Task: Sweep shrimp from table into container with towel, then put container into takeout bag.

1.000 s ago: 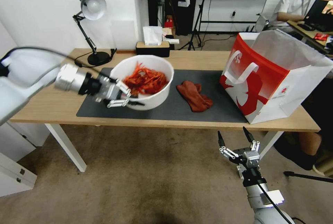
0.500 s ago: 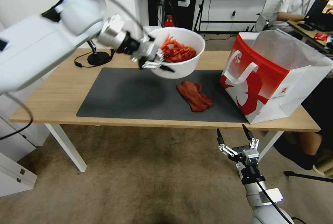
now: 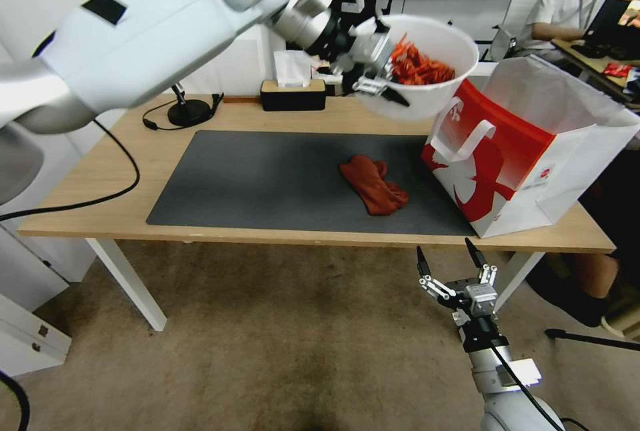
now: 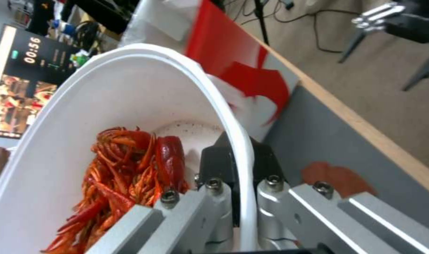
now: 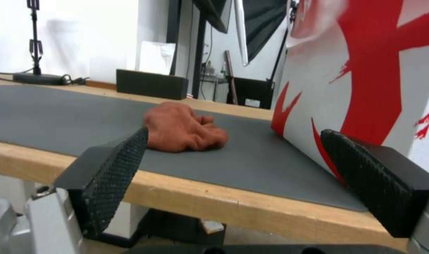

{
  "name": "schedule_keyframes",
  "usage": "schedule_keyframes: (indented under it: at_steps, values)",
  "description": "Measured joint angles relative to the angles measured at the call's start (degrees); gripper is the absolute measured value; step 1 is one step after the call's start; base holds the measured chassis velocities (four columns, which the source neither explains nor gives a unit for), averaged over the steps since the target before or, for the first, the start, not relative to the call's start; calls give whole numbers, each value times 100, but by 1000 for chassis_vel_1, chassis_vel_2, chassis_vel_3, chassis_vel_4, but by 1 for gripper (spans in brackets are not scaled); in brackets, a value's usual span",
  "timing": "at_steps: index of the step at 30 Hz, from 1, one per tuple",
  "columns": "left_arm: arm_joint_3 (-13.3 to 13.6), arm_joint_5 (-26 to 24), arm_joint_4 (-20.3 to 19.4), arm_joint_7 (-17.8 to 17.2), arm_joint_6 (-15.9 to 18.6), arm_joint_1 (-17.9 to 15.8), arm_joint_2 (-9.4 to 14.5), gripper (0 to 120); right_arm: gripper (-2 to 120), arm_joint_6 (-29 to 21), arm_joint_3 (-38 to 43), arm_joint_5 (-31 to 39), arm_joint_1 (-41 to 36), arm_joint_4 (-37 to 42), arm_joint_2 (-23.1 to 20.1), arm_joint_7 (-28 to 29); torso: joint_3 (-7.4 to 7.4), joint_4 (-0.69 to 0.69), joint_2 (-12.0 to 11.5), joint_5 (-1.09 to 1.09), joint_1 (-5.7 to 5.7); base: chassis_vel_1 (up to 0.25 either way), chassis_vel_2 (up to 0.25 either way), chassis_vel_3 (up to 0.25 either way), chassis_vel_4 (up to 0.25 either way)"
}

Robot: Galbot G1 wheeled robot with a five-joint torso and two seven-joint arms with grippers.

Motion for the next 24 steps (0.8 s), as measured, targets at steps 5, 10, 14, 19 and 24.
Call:
schedule_keyframes:
  at_steps: [5, 10, 14, 19, 24]
  values:
    - [-5, -5, 402, 61, -72, -131, -520, 0, 93, 15, -3, 1, -7, -7, 19, -10, 0, -3, 0, 1, 0, 0, 0, 0, 0]
    - [-23, -5, 753, 91, -123, -260, -1063, 0, 93, 28, -3, 5, -19, -4, 24, -13, 0, -2, 0, 2, 0, 0, 0, 0, 0]
    - [-79, 6, 1119, 135, -208, -332, -1491, 0, 93, 35, -2, 7, -25, 12, 42, -18, 0, -3, 0, 2, 0, 0, 0, 0, 0]
    - [-93, 15, 1303, 137, -215, -369, -1747, 0, 93, 38, -5, 8, -23, 38, 68, -30, 0, -2, 0, 2, 0, 0, 0, 0, 0]
    - [-68, 16, 1548, 115, -207, -377, -2040, 0, 93, 42, -9, 8, -23, 64, 89, -44, 0, -1, 0, 0, 1, 0, 0, 0, 0]
